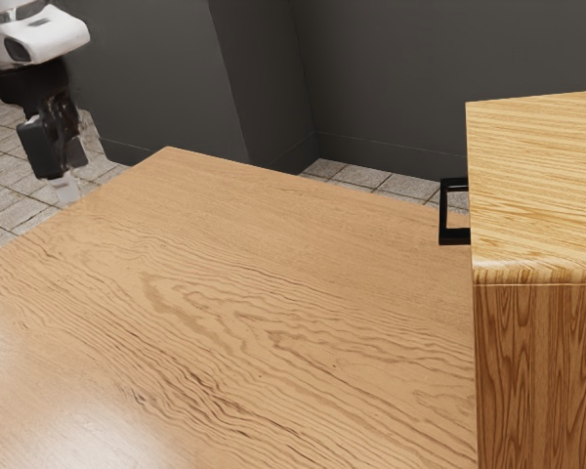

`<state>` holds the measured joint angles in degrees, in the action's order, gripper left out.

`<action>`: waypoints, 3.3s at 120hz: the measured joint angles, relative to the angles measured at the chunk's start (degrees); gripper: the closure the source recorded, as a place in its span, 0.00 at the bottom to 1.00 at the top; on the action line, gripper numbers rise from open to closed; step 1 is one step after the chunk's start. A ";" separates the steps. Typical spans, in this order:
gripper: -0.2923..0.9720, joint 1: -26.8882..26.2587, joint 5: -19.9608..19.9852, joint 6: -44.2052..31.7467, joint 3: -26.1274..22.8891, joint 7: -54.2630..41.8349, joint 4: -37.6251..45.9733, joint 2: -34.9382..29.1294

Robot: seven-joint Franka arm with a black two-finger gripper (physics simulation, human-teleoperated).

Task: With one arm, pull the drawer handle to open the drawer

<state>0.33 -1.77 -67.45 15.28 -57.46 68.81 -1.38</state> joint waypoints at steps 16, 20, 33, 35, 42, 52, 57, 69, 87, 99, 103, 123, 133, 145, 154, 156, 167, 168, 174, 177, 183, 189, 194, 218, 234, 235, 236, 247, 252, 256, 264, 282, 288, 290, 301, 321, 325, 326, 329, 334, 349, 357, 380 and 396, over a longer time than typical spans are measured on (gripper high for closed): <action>0.23 6.47 0.06 -5.32 0.00 -12.12 0.05 -0.20; 0.23 7.65 -0.20 -6.19 -0.19 -14.76 0.05 -0.29; 0.23 8.41 -1.05 -8.22 -0.51 -22.38 0.08 -0.41; 0.23 8.10 -1.08 -8.44 -0.50 -23.43 0.09 -0.43; 0.23 6.73 -1.20 -9.17 -0.84 -26.92 0.05 -0.43; 0.23 3.59 -1.01 -11.03 -1.59 -32.14 0.02 -0.22; 0.23 1.22 -0.80 -12.26 -1.62 -34.67 0.30 -0.29; 0.23 -5.32 -0.78 -15.83 -1.46 -40.11 3.12 -1.12; 0.23 -8.09 -0.79 -22.86 -1.24 -47.09 10.81 -4.12; 0.23 -9.00 -0.83 -27.90 -1.23 -50.92 15.89 -6.15; 0.23 -9.81 -0.84 -29.61 -1.23 -52.17 17.21 -6.49; 0.23 -13.64 -0.82 -37.58 -1.15 -58.05 21.89 -6.99; 0.23 -14.10 -0.84 -41.15 -1.13 -60.51 24.07 -7.10; 0.23 -13.98 -0.86 -45.15 -1.34 -63.07 26.94 -8.17; 0.23 -14.06 -0.76 -48.05 -2.06 -64.81 28.65 -8.56; 0.23 -14.08 -0.72 -48.66 -2.33 -65.18 28.92 -8.60; 0.23 -14.34 -0.35 -51.75 -3.08 -67.27 30.60 -8.74; 0.23 -14.34 -0.32 -52.02 -3.12 -67.45 30.77 -8.78; 0.23 -14.31 0.58 -53.69 -3.22 -68.68 31.90 -8.89; 0.23 -14.27 1.24 -54.51 -3.26 -69.33 32.34 -8.92; 0.23 -14.54 2.26 -55.99 -3.30 -70.58 32.82 -8.95; 0.23 -15.31 2.94 -57.28 -3.32 -71.75 33.05 -8.96; 0.23 -15.79 3.34 -58.28 -3.62 -72.69 33.32 -8.96; 0.23 -16.91 4.11 -61.69 -5.44 -76.76 34.10 -8.97; 0.23 -18.65 4.21 -62.87 -6.00 -79.07 34.51 -9.15; 0.23 -18.70 4.22 -62.92 -6.01 -79.20 34.53 -9.16; 0.23 -18.75 4.22 -62.98 -6.02 -79.33 34.55 -9.17; 0.23 -18.94 4.28 -63.48 -6.06 -80.61 34.77 -9.22; 0.23 -19.00 4.30 -63.67 -6.09 -81.13 34.80 -9.18; 0.23 -19.29 4.33 -63.85 -6.12 -81.52 34.81 -9.16; 0.23 -20.00 4.36 -64.24 -6.14 -82.24 34.77 -9.19; 0.23 -20.46 4.84 -64.97 -6.14 -83.61 34.83 -10.03; 0.23 -20.91 5.06 -65.14 -6.14 -84.00 34.89 -10.40; 0.23 -21.03 5.12 -65.20 -6.14 -84.12 34.90 -10.47; 0.23 -21.79 5.69 -65.73 -6.14 -84.74 34.93 -10.55; 0.23 -22.43 6.51 -66.67 -6.14 -85.65 34.93 -10.02; 0.23 -22.67 6.58 -66.83 -6.14 -85.81 34.93 -9.85; 0.23 -22.73 6.59 -66.87 -6.14 -85.85 34.92 -9.81; 0.23 -22.86 6.63 -66.98 -6.14 -85.95 34.96 -9.73; 0.23 -23.14 6.68 -67.15 -6.14 -86.13 34.99 -9.59; 0.23 -23.34 6.48 -67.46 -6.09 -86.57 34.80 -8.36; 0.23 -23.34 6.31 -67.58 -6.14 -86.76 34.54 -8.04; 0.23 -23.37 6.78 -67.76 -7.33 -86.98 34.24 -7.61; 0.29 -23.12 8.06 -67.82 -7.37 -86.78 34.22 -7.50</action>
<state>-22.79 6.29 -135.27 7.91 -144.24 103.03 -8.88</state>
